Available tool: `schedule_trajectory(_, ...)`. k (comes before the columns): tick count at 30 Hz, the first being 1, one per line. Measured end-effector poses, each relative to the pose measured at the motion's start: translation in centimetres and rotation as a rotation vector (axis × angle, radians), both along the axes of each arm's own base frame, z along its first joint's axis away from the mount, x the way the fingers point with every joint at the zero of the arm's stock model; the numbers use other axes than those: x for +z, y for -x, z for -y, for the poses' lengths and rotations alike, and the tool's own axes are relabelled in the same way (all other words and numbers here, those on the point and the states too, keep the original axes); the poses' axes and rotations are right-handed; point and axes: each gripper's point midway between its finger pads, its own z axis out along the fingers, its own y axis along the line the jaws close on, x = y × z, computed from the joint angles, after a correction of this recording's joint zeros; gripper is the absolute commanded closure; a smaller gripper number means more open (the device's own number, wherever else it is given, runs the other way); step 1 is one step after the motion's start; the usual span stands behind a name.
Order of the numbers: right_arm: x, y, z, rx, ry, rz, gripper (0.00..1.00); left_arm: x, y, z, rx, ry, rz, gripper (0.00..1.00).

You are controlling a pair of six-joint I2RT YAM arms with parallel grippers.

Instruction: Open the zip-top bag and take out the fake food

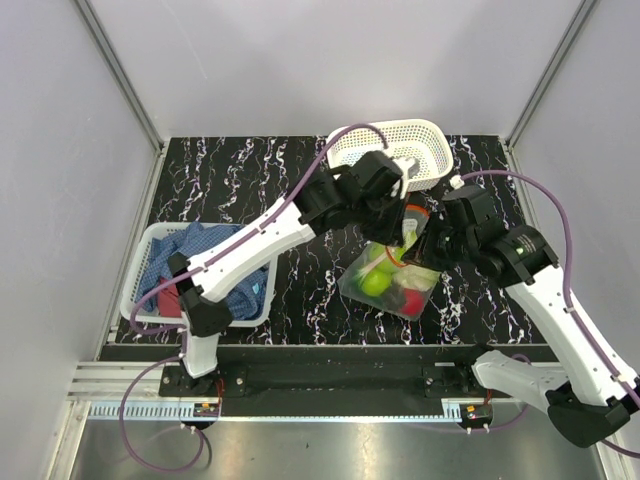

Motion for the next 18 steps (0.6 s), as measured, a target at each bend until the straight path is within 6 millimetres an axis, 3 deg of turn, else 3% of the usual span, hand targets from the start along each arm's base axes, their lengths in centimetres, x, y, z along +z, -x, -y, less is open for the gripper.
schedule_trajectory(6,0.9,0.4,0.4,-0.001,-0.004,0.023,1.0,-8.5,-1.7,-3.8,0.078,-0.193,-0.104,1.0)
schedule_trajectory(8,0.8,0.5,0.5,0.003,0.006,0.019,1.0,-8.9,-1.4,-3.8,0.082,-0.22,-0.109,1.0)
schedule_trajectory(10,0.6,0.6,0.7,0.006,0.018,0.016,1.0,-6.6,-0.4,-2.7,0.063,-0.179,-0.085,1.0)
schedule_trajectory(13,0.5,0.7,0.8,0.012,0.027,0.016,1.0,0.0,1.1,0.2,0.016,-0.01,-0.002,1.0)
schedule_trajectory(15,0.5,0.7,0.9,0.015,0.029,0.018,1.0,3.1,1.6,0.9,0.002,0.073,0.036,1.0)
schedule_trajectory(18,0.2,0.9,1.0,0.016,0.032,0.014,1.0,3.8,0.9,0.5,0.013,0.089,0.054,1.0)
